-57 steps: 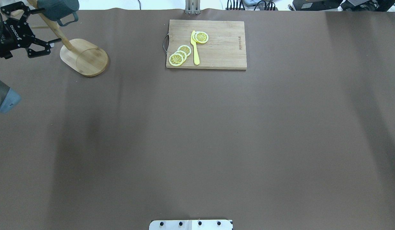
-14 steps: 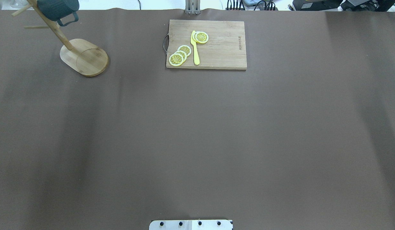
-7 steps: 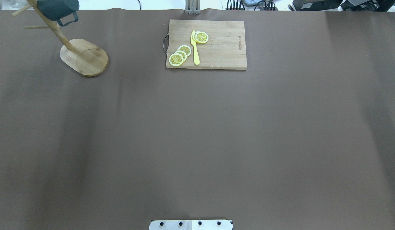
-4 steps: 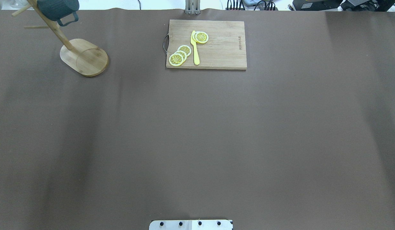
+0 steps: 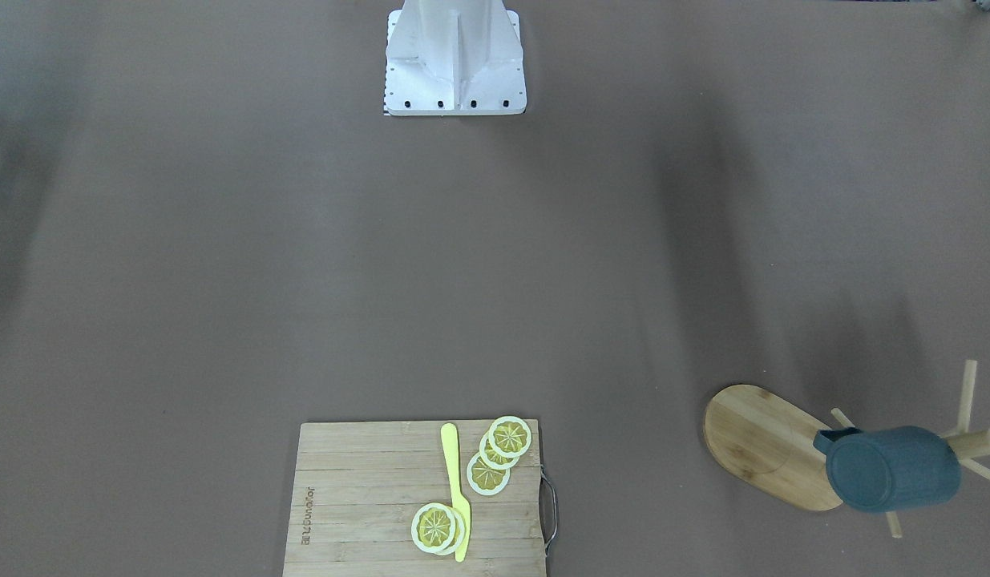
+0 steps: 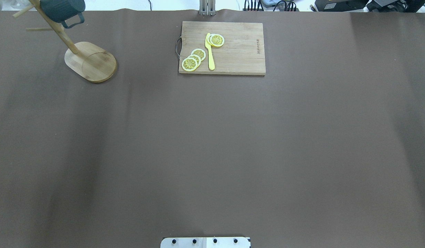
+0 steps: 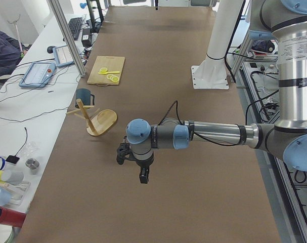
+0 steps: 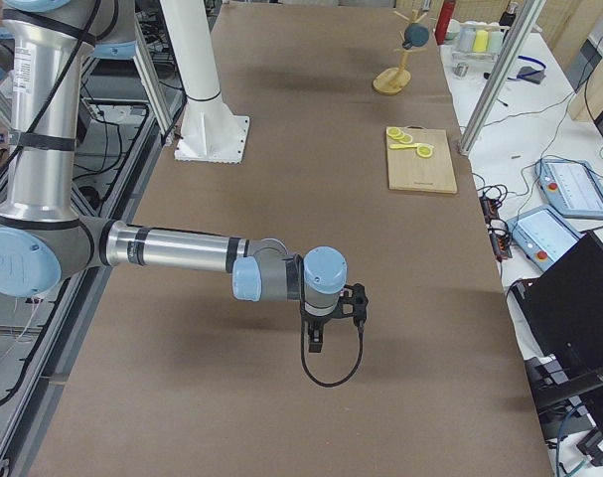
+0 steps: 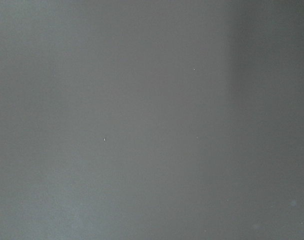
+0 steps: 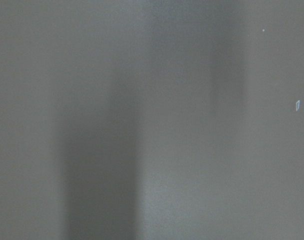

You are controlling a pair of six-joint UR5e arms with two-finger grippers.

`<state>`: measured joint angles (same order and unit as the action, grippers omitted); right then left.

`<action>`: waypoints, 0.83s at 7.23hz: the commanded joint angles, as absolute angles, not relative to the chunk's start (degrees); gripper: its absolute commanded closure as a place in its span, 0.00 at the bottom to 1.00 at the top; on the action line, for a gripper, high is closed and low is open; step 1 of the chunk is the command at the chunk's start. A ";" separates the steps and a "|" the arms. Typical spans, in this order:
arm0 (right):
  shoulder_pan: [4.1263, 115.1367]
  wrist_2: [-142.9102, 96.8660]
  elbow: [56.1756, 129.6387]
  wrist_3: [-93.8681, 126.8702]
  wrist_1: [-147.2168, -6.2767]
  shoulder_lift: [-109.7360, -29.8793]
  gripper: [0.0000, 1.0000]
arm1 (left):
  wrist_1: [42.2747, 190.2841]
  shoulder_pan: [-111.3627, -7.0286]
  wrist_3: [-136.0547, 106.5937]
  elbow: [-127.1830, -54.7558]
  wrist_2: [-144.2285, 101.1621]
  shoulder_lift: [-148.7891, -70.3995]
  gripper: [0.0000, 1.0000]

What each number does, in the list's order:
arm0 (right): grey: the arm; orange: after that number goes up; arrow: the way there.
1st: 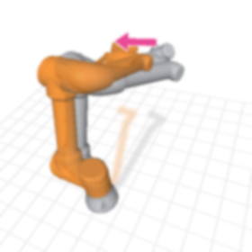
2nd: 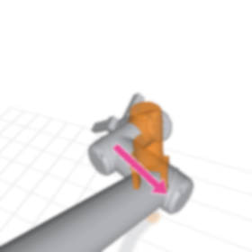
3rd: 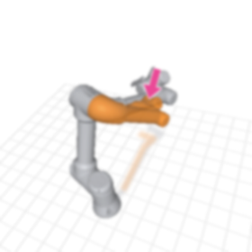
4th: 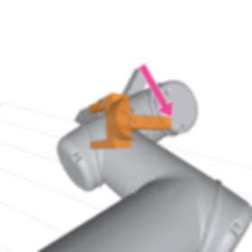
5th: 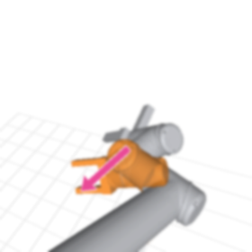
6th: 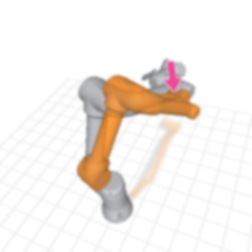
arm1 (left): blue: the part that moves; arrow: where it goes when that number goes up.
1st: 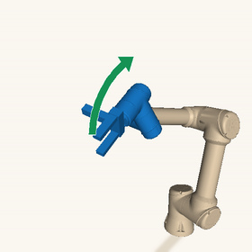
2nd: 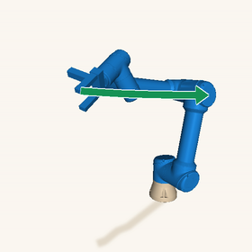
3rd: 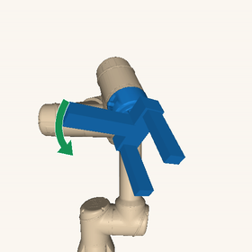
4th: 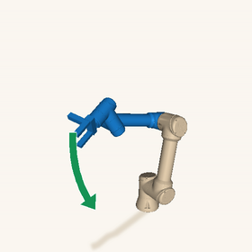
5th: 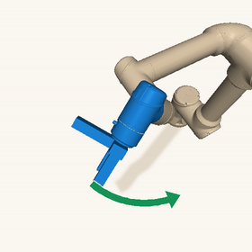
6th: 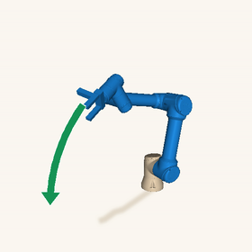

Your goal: Hang cup on storage rack

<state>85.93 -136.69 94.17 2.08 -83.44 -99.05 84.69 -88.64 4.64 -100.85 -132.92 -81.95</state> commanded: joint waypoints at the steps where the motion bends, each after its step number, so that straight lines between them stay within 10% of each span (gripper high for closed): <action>1: 85.87 -136.67 94.13 1.93 -83.41 -99.58 0.00 | 84.73 -88.59 4.75 -100.90 -132.98 -82.35 0.01; 6: 85.87 -136.85 94.22 1.93 -83.32 -99.58 0.00 | 86.74 -88.59 4.66 -100.72 -132.89 -82.44 0.01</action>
